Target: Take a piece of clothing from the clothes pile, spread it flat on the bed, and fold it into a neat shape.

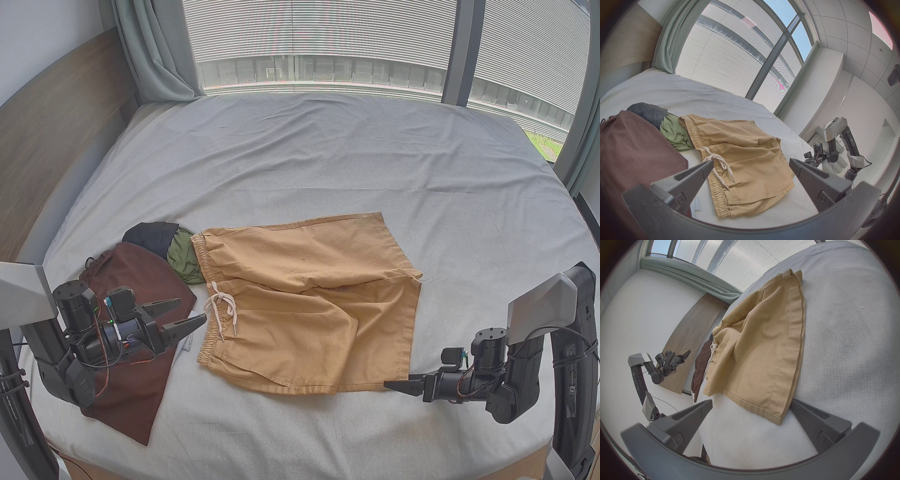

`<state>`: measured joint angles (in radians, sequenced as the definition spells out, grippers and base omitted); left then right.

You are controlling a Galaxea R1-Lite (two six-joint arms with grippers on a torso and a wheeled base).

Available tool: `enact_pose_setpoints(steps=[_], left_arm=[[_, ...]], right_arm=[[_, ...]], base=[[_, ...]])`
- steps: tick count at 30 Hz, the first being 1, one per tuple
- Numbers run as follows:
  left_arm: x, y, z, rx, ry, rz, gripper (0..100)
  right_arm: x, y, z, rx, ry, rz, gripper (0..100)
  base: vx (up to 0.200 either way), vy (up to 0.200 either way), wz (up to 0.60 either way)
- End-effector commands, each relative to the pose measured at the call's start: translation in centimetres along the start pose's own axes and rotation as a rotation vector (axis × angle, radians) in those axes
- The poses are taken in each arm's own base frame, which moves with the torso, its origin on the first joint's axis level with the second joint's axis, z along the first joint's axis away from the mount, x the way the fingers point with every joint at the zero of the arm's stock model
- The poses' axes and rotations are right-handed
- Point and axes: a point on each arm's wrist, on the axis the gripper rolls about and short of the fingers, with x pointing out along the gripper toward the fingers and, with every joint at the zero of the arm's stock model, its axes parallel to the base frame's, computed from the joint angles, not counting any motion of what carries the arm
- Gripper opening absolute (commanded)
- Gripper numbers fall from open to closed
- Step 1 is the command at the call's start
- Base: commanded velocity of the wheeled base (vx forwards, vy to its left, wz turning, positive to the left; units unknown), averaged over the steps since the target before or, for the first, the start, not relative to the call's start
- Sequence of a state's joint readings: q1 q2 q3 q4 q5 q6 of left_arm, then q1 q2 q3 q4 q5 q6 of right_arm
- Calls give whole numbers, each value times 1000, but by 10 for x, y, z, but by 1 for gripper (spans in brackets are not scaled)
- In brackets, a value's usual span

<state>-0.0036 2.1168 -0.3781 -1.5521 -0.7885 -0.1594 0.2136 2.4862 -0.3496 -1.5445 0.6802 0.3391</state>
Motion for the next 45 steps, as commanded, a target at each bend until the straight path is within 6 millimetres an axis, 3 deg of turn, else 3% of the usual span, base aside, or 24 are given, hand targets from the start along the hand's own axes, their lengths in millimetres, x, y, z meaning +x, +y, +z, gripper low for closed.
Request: enact_pose_setpoints(steps=[1,14,15,30,45], left_arm=[[0,0,1,2,-2,0,100],[0,0,0,-1,0,1,100],[0,0,0,-2,1,-1,100],[0,0,-1,-4,4,0,100],[0,12,-28,-85,73,23,100]], right_arm=[[7,0,-1,8,5,9,100],[11,1,3,28,-7,16,100],[11,1,3,29,-6,15,0],[9,0,3,29,-7,11,0],[10,0,2,26,-7,11,0]], base=[[0,0,0],[0,0,0],[0,0,0],[0,0,0],[0,0,0]])
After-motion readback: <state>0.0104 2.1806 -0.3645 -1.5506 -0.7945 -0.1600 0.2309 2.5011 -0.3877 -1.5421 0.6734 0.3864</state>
